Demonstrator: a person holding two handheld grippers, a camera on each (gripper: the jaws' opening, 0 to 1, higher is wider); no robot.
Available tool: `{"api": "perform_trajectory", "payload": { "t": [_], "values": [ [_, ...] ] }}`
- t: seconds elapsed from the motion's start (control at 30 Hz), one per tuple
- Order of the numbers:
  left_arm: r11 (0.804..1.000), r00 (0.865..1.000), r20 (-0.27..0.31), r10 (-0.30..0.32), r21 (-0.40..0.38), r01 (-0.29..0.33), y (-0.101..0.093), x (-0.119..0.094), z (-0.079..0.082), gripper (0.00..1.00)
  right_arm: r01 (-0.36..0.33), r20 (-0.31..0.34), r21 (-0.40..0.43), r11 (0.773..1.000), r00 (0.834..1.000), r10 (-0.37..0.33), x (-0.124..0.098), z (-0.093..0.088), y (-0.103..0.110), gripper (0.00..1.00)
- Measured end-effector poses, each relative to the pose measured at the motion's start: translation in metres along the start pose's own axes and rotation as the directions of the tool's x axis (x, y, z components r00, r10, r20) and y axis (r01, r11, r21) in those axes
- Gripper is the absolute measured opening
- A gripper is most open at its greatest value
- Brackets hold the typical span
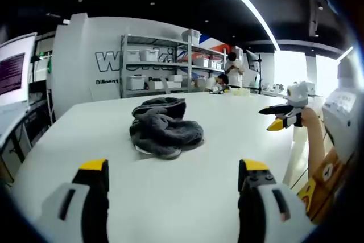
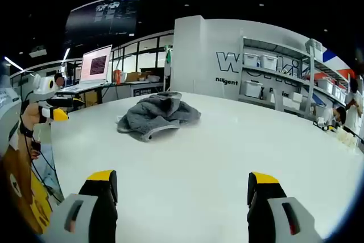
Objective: Fold the towel on the table until its edges align and the towel forms a compact rectangular stack.
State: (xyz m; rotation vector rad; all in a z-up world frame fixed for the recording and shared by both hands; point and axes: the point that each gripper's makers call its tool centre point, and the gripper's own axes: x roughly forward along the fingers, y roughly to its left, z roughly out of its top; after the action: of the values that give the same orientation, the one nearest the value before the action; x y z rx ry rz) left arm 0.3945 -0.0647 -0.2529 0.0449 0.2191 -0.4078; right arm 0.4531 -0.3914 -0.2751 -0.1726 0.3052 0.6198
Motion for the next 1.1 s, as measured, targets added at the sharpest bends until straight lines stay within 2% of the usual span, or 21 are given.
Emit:
{"api": "perform_trajectory", "payload": {
  "t": [0.6, 1.1],
  "values": [
    [1.000, 1.000, -0.004, -0.004, 0.001, 0.004, -0.0011, -0.0001, 0.0005, 1.00, -0.012, -0.002, 0.000, 1.000, 1.000, 0.012, 0.0026, 0.0028, 0.0033, 0.99],
    [1.000, 1.000, -0.007, -0.006, 0.011, 0.006, -0.0003, 0.0014, 0.0030, 1.00, -0.017, -0.011, 0.001, 1.000, 1.000, 0.017, 0.0035, -0.0021, 0.0039, 0.99]
  ]
}}
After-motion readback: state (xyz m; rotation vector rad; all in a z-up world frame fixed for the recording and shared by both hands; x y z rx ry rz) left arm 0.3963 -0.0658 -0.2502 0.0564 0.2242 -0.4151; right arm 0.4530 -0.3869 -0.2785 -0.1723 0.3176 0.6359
